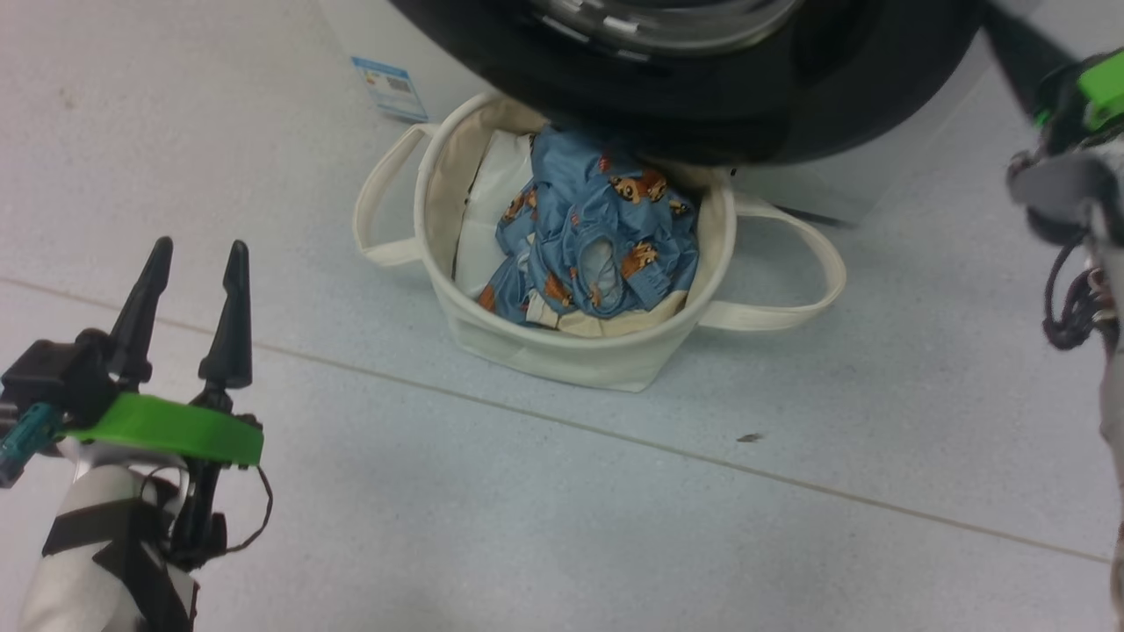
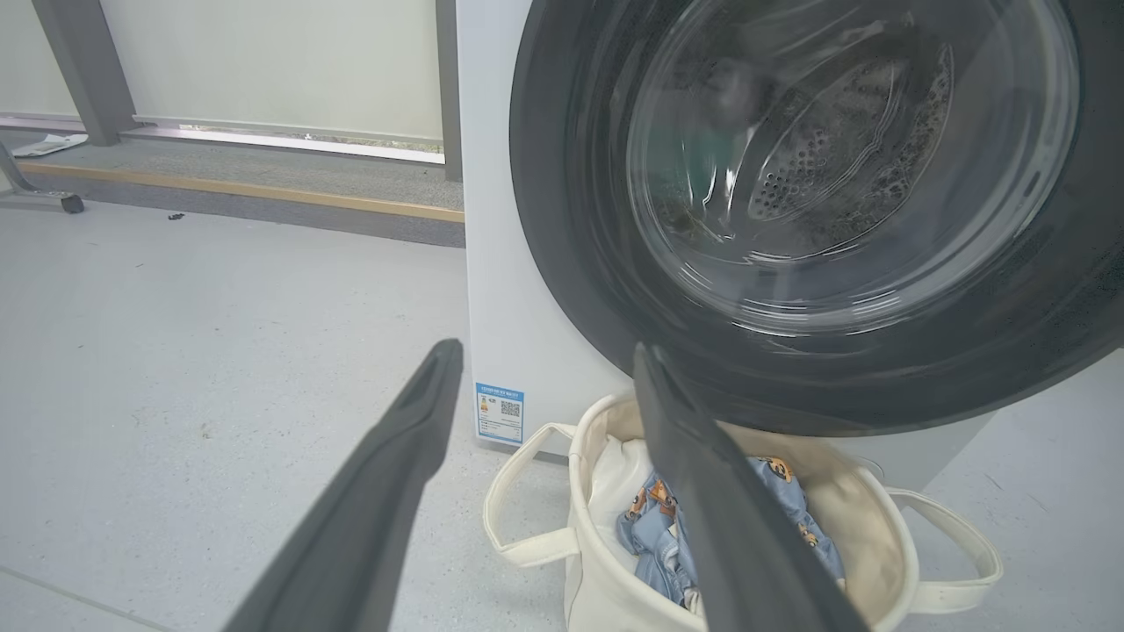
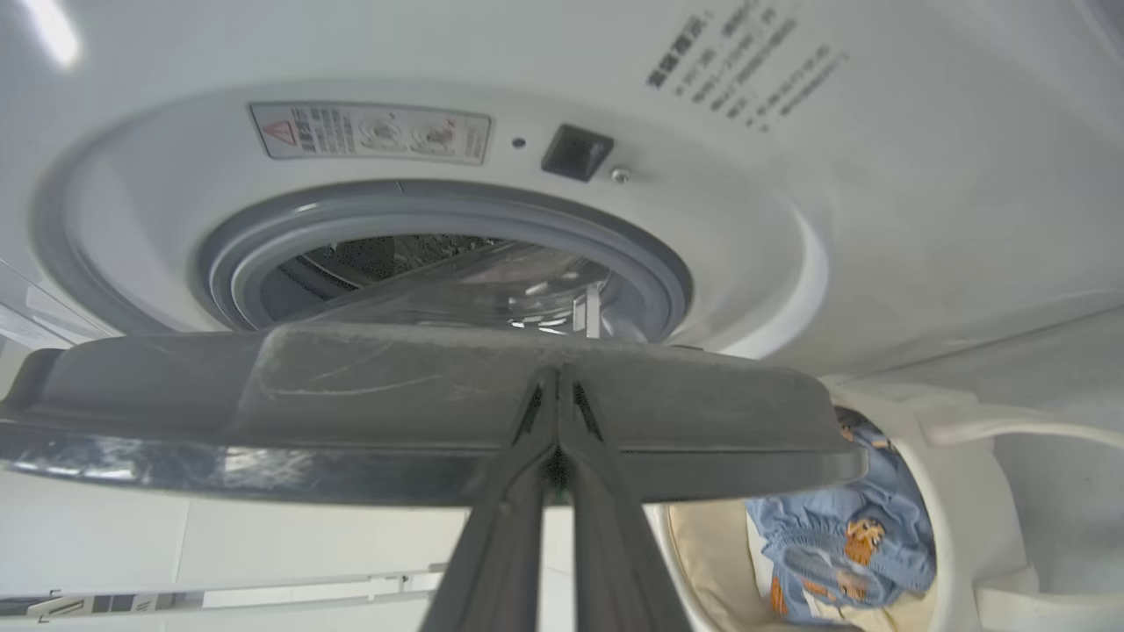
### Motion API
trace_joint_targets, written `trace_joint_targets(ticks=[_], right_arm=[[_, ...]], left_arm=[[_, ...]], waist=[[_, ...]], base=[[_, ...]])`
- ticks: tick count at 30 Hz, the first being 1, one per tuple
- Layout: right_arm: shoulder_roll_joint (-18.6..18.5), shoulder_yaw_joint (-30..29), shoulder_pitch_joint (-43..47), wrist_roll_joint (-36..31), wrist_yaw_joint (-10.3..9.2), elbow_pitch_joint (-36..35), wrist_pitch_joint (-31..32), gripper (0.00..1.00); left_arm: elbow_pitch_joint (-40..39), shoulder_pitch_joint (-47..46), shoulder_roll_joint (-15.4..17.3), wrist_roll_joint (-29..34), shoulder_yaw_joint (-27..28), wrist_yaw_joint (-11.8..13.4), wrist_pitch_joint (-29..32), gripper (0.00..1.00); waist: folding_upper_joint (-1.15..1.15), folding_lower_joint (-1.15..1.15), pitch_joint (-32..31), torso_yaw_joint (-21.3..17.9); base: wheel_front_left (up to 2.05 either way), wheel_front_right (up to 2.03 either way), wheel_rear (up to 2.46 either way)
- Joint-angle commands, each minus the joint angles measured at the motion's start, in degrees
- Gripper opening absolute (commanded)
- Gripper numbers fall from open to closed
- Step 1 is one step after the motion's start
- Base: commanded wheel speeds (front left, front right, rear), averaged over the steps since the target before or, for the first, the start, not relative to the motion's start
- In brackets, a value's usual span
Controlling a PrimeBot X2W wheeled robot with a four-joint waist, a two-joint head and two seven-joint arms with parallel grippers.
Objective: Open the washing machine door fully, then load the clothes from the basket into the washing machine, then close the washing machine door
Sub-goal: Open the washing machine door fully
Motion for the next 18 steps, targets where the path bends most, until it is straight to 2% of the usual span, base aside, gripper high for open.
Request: trace_joint_targets(ticks=[1,4,13,18], right_arm=[[1.78,2.22,1.53,1.04,0.05,-1.04,2.89,0.0],[1.54,2.88,2.74,1.96,0.05,-1.07,6.05,0.0],[0.31,-0.31,3.5,1.2,0.05,-5.88,-1.61,0.0],[0.41,0.51,1.18,0.48,0.05,-6.34,-2.17,0.0]], left_arm=[[-1.2,0.44,2.65,0.6,2.54,-0.31,-0.69,1.0],[-1.12,0.97,2.9,0.65,2.62,-0.31,-0.69,1.0],[-1.29,1.3,2.85,0.4,2.6,-0.31,-0.69,1.0],[-1.82,1.22,2.44,0.16,2.85,-0.32,-0.69,1.0]], waist=[[0.0,0.01,-1.17,-1.03],[0.0,0.01,-1.97,-1.63],[0.0,0.01,-2.19,-1.26],[0.0,0.01,-0.67,0.24]], base=[[0.0,0.0,0.0],[0.0,0.0,0.0],[0.0,0.0,0.0],[0.0,0.0,0.0]])
